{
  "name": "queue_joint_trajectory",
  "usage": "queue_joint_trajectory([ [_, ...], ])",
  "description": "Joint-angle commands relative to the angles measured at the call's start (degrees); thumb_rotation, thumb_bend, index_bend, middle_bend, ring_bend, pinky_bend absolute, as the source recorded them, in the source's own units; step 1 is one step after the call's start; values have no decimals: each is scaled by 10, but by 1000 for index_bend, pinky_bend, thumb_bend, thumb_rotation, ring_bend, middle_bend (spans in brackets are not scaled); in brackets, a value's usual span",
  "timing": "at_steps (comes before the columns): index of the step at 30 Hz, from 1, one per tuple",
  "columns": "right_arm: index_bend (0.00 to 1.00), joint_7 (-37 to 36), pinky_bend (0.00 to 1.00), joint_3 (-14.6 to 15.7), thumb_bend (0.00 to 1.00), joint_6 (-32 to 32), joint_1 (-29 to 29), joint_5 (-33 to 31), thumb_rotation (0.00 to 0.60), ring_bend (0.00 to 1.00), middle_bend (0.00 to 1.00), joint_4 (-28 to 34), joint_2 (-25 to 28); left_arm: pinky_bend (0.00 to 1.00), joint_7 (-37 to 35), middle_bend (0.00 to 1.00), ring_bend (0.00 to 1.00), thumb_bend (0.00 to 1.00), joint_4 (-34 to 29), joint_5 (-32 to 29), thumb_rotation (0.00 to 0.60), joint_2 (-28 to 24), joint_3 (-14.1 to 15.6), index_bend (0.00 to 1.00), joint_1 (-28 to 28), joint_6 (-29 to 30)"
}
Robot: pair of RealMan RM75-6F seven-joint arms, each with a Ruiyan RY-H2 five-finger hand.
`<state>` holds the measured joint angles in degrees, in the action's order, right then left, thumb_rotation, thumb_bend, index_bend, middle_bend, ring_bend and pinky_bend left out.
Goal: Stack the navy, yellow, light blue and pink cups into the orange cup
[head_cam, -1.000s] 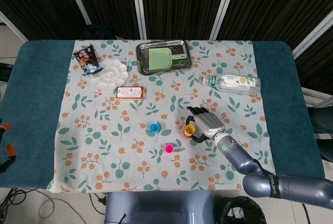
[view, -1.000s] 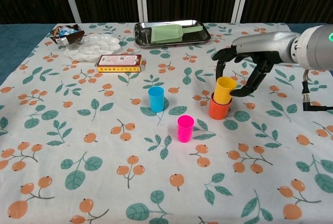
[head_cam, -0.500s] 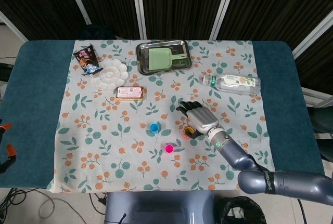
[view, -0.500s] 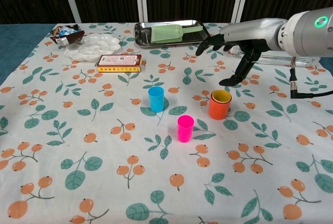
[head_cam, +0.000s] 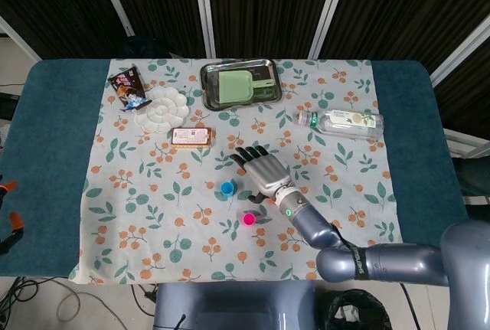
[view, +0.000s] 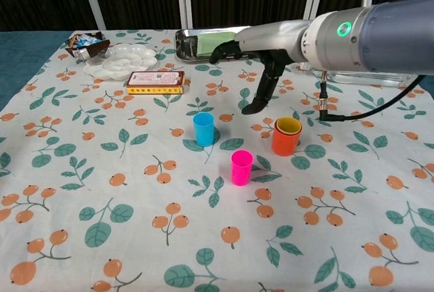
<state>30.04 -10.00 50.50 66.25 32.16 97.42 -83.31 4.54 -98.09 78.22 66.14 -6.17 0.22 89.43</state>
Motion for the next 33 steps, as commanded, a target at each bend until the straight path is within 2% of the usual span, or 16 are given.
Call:
queue_joint_trajectory([
  [1,90,23,81,-3,311,27,15,-19,600,26,0,-26,-35,0,-1,84,4,614,-1,-1,600,0,0,206,0,-1],
  [10,193,46,81,-7,313,28,34,-55,600,25,0,-64,-82,0,-3,84,4,614,-2,-6,600,0,-1,206,1,-4],
  [33,346,41,86,-12,325,32,34,-56,600,25,0,-108,-140,0,-5,84,4,615,-4,-8,600,-2,-2,209,0,-4],
])
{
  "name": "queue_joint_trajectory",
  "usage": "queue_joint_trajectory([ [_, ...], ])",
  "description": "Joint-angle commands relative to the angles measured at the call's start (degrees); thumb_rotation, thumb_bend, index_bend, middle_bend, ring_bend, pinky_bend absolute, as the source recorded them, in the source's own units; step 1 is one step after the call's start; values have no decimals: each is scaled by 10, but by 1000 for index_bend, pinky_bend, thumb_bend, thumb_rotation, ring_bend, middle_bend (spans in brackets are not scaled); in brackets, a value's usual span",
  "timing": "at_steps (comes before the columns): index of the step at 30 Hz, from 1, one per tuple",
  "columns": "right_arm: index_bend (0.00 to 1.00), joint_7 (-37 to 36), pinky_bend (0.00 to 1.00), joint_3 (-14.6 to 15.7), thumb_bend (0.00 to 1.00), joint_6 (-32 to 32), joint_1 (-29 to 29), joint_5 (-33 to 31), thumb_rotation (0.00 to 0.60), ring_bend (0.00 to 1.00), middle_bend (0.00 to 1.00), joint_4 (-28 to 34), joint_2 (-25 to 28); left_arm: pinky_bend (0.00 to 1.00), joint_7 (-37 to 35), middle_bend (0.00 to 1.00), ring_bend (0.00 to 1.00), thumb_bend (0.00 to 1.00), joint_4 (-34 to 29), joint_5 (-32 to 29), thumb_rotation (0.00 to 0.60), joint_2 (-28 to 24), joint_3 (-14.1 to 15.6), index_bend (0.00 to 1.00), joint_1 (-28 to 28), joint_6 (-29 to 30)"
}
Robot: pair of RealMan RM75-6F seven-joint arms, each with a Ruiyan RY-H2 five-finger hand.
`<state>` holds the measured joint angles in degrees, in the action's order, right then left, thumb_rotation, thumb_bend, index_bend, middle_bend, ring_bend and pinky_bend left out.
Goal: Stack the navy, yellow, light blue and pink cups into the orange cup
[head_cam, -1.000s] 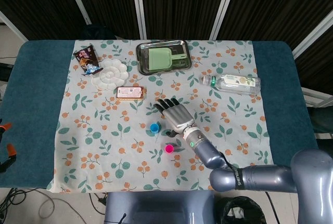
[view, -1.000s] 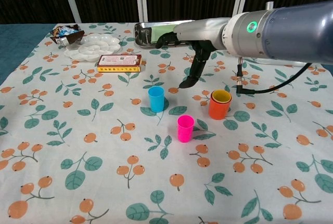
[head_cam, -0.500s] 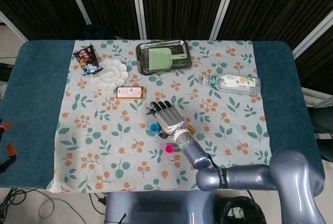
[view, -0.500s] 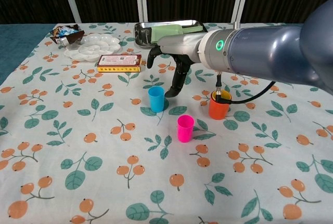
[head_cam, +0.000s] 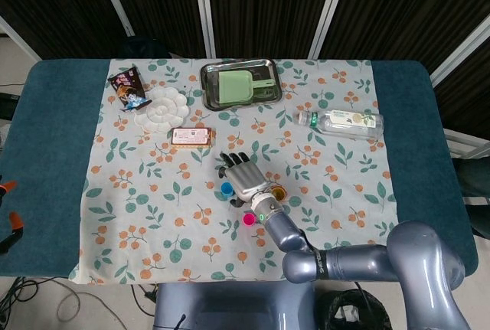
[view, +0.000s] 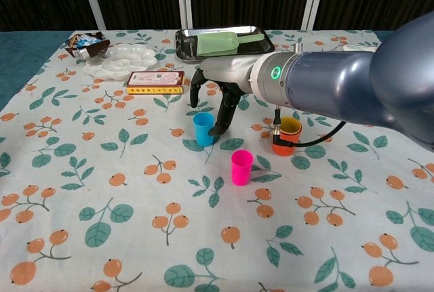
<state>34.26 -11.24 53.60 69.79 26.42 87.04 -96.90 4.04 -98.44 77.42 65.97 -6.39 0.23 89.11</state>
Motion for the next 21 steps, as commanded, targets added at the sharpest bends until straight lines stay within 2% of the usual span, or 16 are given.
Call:
queue_joint_trajectory([
  [1,351,-1,87,0,335,1,-1,2,600,25,0,-8,-6,0,-1,84,4,614,0,0,600,0,1,210,0,-1],
  [11,388,-2,90,-3,414,-2,-5,4,600,26,0,-27,-18,0,-2,84,4,614,3,0,600,0,1,212,-1,0],
  [21,408,-4,90,-3,419,-12,-10,8,600,25,0,-33,-20,0,0,84,4,615,3,-2,600,0,1,211,0,-2],
])
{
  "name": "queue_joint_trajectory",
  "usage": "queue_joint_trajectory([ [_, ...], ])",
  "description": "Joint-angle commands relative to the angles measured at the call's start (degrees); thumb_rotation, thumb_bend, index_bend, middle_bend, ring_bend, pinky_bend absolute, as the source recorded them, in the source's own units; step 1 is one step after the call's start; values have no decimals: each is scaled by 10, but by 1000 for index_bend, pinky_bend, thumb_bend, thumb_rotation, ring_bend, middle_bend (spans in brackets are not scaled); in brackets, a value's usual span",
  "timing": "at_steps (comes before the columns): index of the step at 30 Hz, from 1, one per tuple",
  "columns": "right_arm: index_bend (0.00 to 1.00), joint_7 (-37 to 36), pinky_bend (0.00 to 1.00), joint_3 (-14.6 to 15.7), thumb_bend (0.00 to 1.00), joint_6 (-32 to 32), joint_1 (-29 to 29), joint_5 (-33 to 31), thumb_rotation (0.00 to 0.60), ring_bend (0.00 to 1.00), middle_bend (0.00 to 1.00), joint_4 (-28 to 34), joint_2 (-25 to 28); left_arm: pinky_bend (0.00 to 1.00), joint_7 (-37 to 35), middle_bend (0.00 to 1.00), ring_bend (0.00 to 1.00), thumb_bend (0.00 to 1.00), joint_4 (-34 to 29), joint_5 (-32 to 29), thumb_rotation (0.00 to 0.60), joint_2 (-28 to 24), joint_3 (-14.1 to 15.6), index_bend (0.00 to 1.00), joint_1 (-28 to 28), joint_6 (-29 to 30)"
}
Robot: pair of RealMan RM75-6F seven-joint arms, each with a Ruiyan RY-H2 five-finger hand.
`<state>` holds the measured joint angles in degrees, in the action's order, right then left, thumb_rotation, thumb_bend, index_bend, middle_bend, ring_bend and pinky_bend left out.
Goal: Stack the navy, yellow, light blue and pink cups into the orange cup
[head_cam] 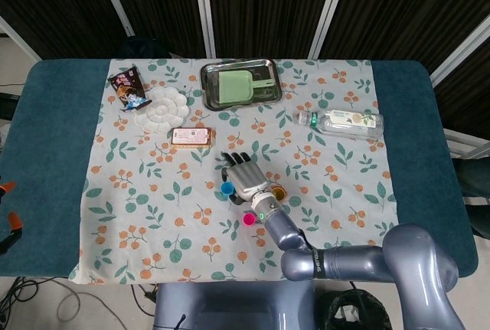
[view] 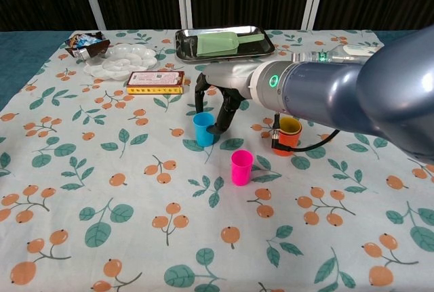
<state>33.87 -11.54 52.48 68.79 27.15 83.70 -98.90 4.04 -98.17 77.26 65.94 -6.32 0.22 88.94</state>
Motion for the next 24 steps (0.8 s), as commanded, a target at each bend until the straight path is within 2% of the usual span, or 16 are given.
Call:
queue_joint_trajectory([
  [1,414,-1,90,-1,419,-1,-1,2,600,25,0,0,0,0,0,84,4,614,0,0,600,0,0,211,0,0],
  [9,498,-4,112,-7,443,3,-4,7,600,35,0,-2,-5,0,0,84,4,614,0,-1,600,-1,0,213,0,0],
  [15,513,-4,112,-10,447,5,-8,4,600,35,0,5,-3,0,-1,84,4,614,1,-2,600,-1,0,213,0,-1],
  [19,514,-5,112,-17,455,12,-13,0,600,36,0,28,16,0,-1,84,4,614,1,-1,600,-1,-1,213,1,-1],
  [24,514,1,112,-28,459,27,-25,-21,600,36,0,91,74,0,2,84,4,614,1,1,600,-1,0,213,1,0],
])
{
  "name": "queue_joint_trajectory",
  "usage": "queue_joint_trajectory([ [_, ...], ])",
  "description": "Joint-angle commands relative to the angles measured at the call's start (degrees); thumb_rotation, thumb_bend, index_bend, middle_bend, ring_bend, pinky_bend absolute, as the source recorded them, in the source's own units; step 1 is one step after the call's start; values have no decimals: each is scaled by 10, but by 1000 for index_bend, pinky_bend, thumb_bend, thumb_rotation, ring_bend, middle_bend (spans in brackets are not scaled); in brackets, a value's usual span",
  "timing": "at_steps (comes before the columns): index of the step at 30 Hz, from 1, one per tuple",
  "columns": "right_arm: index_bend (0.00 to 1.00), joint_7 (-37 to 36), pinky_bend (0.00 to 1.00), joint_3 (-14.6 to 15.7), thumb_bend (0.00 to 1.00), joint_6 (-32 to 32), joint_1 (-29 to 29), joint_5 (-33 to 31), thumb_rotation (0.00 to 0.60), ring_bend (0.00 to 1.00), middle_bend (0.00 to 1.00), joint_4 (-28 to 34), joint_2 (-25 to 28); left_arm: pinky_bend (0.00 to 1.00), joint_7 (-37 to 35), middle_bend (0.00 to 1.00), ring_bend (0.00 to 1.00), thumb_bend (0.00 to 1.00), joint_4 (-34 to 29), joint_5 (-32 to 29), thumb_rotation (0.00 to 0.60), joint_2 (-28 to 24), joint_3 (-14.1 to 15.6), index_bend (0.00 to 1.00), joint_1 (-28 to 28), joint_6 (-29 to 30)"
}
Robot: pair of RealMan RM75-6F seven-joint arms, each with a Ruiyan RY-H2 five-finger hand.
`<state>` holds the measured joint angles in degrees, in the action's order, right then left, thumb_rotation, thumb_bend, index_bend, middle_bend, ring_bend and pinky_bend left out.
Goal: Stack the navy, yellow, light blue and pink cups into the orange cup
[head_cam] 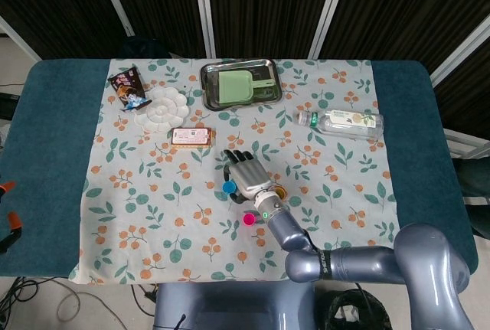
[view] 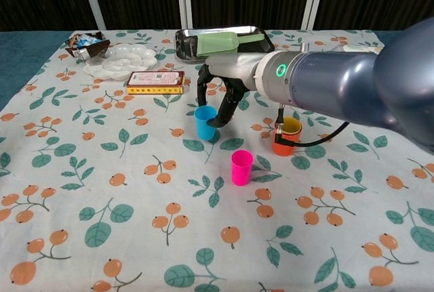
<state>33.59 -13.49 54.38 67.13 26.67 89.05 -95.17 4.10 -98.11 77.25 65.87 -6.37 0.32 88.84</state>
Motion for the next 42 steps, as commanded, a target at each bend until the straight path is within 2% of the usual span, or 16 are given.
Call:
queue_joint_trajectory([
  [1,514,5,112,-9,458,7,-9,-20,600,35,0,45,45,0,1,84,4,614,0,2,600,0,1,213,0,1],
  [7,514,23,112,4,458,15,-30,-34,600,35,0,132,147,0,0,84,4,614,-1,-1,600,0,-1,213,-1,4],
  [13,514,4,112,21,459,15,-70,-26,600,35,0,221,248,0,-1,84,4,614,-2,-4,600,0,-1,213,-2,3],
  [18,514,-18,112,34,459,9,-97,3,600,35,0,257,289,0,2,84,4,614,-2,-1,600,-1,-1,213,-2,4],
  [23,514,-47,112,42,460,16,-124,51,600,35,0,282,301,0,2,84,4,614,-3,-2,600,-1,-1,213,-2,4],
  [27,514,-59,112,50,461,23,-137,79,600,35,0,274,293,0,3,84,4,614,-3,-1,600,-1,0,213,-2,4],
  [42,514,-80,112,60,463,13,-143,86,600,35,0,217,248,0,5,84,4,615,-3,0,600,-1,0,213,-2,4],
])
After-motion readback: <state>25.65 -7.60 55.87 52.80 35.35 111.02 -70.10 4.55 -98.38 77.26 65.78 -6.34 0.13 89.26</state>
